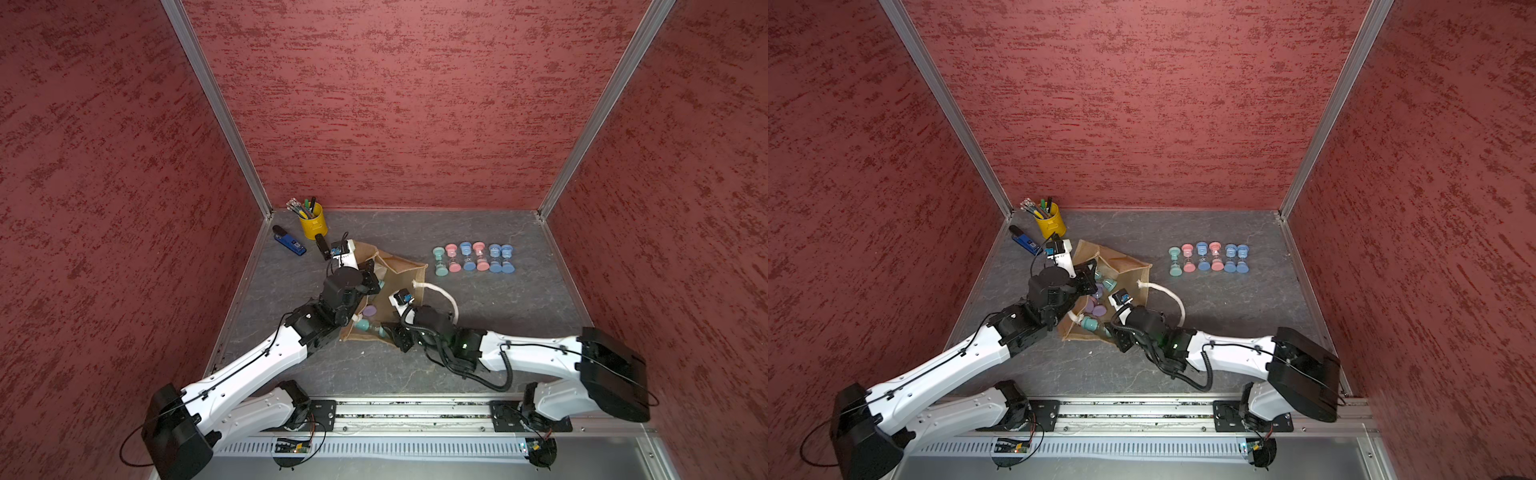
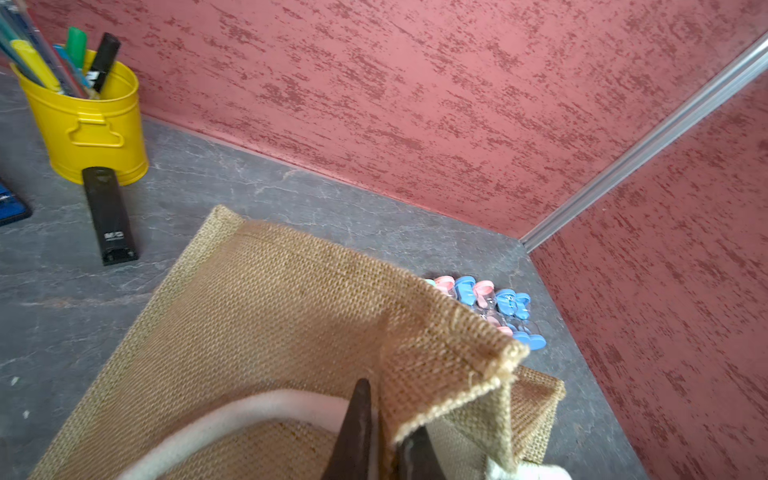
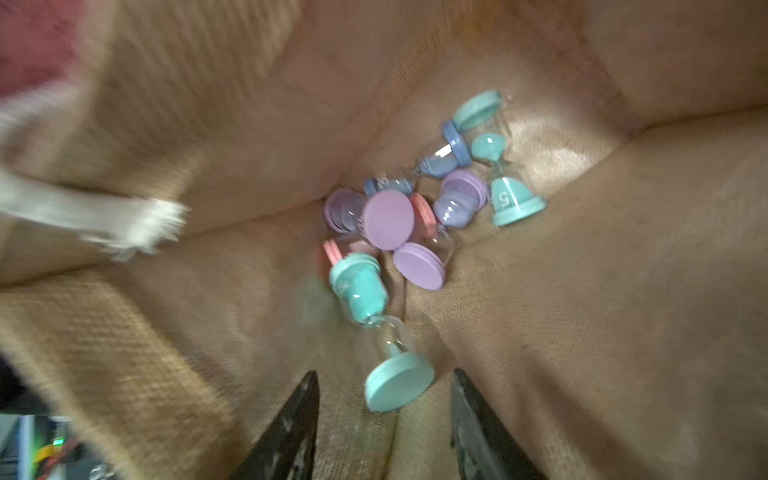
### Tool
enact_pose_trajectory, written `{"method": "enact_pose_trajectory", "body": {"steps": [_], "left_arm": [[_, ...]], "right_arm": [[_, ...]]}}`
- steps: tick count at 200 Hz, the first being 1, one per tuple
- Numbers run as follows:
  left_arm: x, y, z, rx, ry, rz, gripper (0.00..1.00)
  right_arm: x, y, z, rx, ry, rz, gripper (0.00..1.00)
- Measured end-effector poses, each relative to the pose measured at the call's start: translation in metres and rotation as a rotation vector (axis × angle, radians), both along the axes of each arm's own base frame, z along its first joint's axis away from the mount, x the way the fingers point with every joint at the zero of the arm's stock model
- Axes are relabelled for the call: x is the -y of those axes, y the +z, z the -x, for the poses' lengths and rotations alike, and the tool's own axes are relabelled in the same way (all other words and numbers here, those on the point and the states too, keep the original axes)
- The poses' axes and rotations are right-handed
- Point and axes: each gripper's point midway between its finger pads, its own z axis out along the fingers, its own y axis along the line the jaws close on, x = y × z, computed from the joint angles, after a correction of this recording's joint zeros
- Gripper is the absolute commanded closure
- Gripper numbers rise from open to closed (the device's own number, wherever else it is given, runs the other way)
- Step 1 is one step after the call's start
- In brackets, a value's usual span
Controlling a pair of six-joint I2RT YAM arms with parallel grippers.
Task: 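Reach the right gripper back into the bag while the left holds the rim, then grasp a lilac timer inside the bag with the right gripper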
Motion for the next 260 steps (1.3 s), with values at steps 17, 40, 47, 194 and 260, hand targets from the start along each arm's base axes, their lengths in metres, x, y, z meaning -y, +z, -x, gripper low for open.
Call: {"method": "enact_pose_trajectory", "body": {"steps": [17, 40, 47, 194, 260], "left_arm": [[0.008, 0.005, 0.003, 0.020, -0.056, 0.000, 1.00], [0.016, 0.008, 0.010, 0.047, -0.138, -0.005, 1.00], [0.018, 0.008, 0.013, 0.055, -0.161, -0.007, 1.00], [0.044, -0.002, 0.044, 0.166, -0.404, 0.020, 1.00], [0.044, -0.002, 0.044, 0.178, -0.384, 0.004, 1.00]], "right_arm": [[-0.005, -0.019, -0.009, -0.019, -0.043, 0.040, 0.37], [-0.013, -0.029, -0.020, -0.045, -0.095, 0.035, 0.29], [-0.016, -0.030, -0.023, -0.049, -0.109, 0.024, 0.27], [-0.025, -0.053, -0.072, -0.336, -0.385, -0.227, 0.36], [-0.004, -0.084, -0.070, -0.387, -0.517, -0.111, 0.43]]}}
